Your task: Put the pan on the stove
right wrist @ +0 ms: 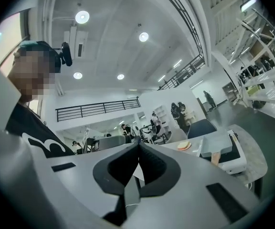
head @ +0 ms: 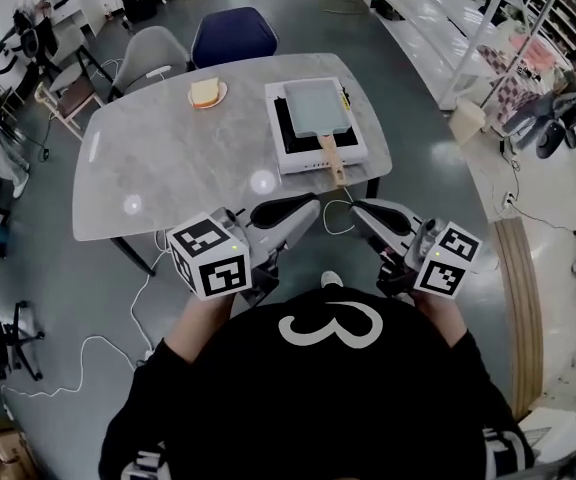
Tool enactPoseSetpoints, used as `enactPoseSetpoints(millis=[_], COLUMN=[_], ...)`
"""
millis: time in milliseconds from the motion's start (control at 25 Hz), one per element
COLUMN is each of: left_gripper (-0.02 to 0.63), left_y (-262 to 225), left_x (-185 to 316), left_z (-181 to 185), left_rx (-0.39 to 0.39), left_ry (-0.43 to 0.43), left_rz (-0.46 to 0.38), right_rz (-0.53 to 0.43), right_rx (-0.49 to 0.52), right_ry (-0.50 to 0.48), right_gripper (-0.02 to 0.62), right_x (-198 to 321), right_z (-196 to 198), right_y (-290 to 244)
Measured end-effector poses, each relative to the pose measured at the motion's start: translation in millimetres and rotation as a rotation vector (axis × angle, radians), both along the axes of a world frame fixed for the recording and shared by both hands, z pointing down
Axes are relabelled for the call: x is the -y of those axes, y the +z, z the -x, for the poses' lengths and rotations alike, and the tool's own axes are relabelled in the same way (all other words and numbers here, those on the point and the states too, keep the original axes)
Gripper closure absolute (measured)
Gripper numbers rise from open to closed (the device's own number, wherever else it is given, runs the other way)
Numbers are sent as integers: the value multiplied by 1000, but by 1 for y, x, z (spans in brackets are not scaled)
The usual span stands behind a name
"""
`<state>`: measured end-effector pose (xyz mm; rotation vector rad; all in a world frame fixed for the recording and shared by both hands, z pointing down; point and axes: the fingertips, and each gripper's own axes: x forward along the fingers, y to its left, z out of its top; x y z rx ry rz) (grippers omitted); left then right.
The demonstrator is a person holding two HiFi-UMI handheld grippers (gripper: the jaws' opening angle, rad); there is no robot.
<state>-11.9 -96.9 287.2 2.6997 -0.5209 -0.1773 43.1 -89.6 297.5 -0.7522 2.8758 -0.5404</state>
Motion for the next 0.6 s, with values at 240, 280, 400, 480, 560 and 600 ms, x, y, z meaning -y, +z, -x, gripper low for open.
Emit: enactPoseSetpoints(millis=[240,280,400,480,560,600], left_gripper=[580,580,580,580,580,580], left_y=[3,5,11,14,17,19], left_x=[3,3,1,2,5,8], left_z=[2,2,1,1,0,0], left_rx=[-14,-14,-24,-36,-41,-43], left_ry=[-2,1,7,12,16,17], left_rz=[14,17,40,59,71,75], right_rz=[15,21,43,58,70,76], right_rx=[-4,-3,-4,-5,-4,-3], right_ry=[10,14,26,32,36,37], right_gripper=[581,581,581,581,581,581], right_x=[-4,-5,-7,-6,-2,0], right_z=[-3,-4,-7,-7,-8,-8], right_y=[6,7,12,15,18,20])
